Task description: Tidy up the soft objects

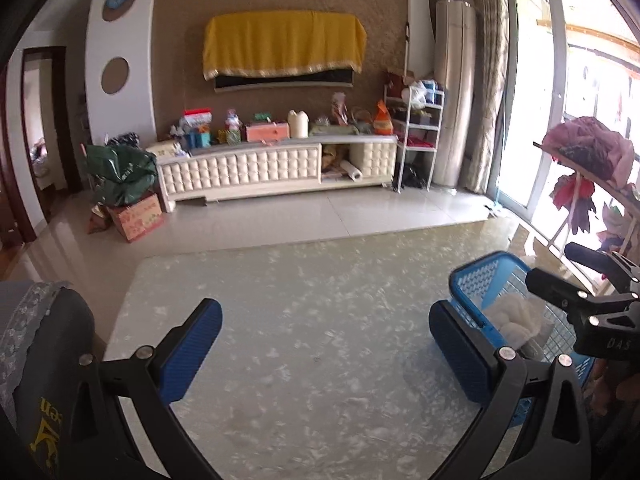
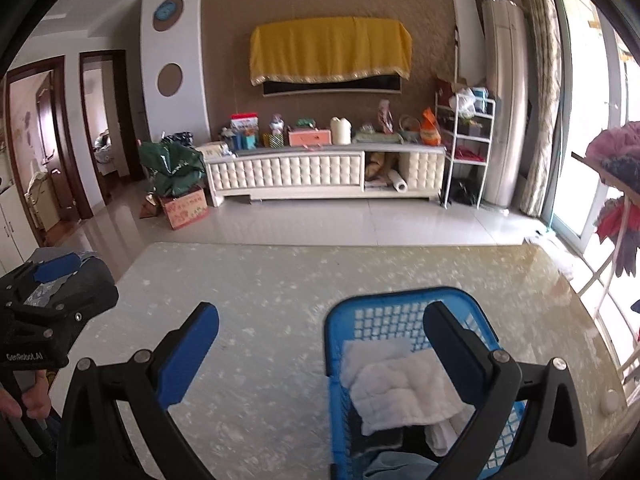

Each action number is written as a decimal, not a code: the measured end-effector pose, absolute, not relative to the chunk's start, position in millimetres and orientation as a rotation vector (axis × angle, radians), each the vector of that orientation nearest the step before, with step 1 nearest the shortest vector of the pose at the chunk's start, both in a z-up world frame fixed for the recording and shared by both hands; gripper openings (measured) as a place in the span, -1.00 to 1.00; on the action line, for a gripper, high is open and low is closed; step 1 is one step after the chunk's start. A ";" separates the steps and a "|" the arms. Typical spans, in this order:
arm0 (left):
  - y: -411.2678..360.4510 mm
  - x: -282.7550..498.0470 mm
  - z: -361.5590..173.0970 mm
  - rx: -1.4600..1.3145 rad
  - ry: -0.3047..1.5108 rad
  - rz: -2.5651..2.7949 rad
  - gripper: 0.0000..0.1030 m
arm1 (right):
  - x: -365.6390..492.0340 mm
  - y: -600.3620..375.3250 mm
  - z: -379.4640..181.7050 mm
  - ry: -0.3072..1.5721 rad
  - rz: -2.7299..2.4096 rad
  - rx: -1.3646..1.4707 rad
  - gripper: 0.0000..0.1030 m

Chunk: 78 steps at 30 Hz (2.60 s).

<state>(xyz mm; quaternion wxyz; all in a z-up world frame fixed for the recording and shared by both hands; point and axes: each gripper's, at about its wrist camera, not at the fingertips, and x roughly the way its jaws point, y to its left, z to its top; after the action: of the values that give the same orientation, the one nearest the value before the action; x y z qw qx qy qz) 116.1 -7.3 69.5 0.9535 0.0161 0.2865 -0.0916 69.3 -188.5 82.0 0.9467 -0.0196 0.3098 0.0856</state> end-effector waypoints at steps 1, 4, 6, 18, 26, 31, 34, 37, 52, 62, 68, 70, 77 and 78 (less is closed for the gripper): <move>-5.8 112.8 71.7 0.035 0.567 -0.179 1.00 | 69.3 -185.6 82.7 0.623 0.180 -0.046 0.99; 1.2 102.3 78.3 0.045 0.508 -0.160 1.00 | 70.3 -182.5 83.1 0.599 0.197 -0.059 0.99; 3.7 98.6 80.2 0.035 0.493 -0.155 1.00 | 71.6 -178.7 85.0 0.588 0.213 -0.067 0.99; 13.3 91.6 81.5 0.024 0.485 -0.154 1.00 | 78.9 -168.7 83.2 0.534 0.257 -0.095 0.99; 12.7 87.5 79.8 0.025 0.490 -0.159 1.00 | 80.4 -171.2 81.6 0.536 0.260 -0.098 0.99; 11.2 87.2 79.3 0.030 0.486 -0.156 1.00 | 74.3 -171.2 80.7 0.533 0.247 -0.102 0.99; 9.5 88.7 77.8 0.028 0.492 -0.151 1.00 | 74.6 -172.5 80.3 0.540 0.240 -0.096 0.99; 9.1 89.9 77.9 0.028 0.495 -0.153 1.00 | 73.1 -172.5 80.5 0.542 0.238 -0.094 0.99; 6.8 89.3 79.2 0.032 0.486 -0.146 1.00 | 69.5 -169.7 82.8 0.543 0.235 -0.093 0.99; 5.1 90.8 80.1 0.035 0.494 -0.144 1.00 | 69.8 -168.2 84.4 0.549 0.232 -0.091 0.99; 5.6 90.6 79.5 0.035 0.494 -0.144 1.00 | 69.4 -167.0 85.0 0.554 0.229 -0.090 0.99; 6.2 90.7 79.4 0.035 0.494 -0.145 1.00 | 68.9 -166.6 85.2 0.553 0.228 -0.090 0.99; 7.4 90.8 76.5 0.032 0.501 -0.146 1.00 | 67.9 -165.9 86.1 0.558 0.228 -0.090 0.99; 7.3 90.9 76.6 0.033 0.501 -0.145 1.00 | 68.5 -165.9 85.4 0.558 0.228 -0.090 0.99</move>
<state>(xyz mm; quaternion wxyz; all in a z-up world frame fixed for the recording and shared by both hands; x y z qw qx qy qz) 90.9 7.3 76.6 0.9661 0.0165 0.2476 -0.0718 68.5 -165.9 85.4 0.9539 -0.0442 0.2748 0.1120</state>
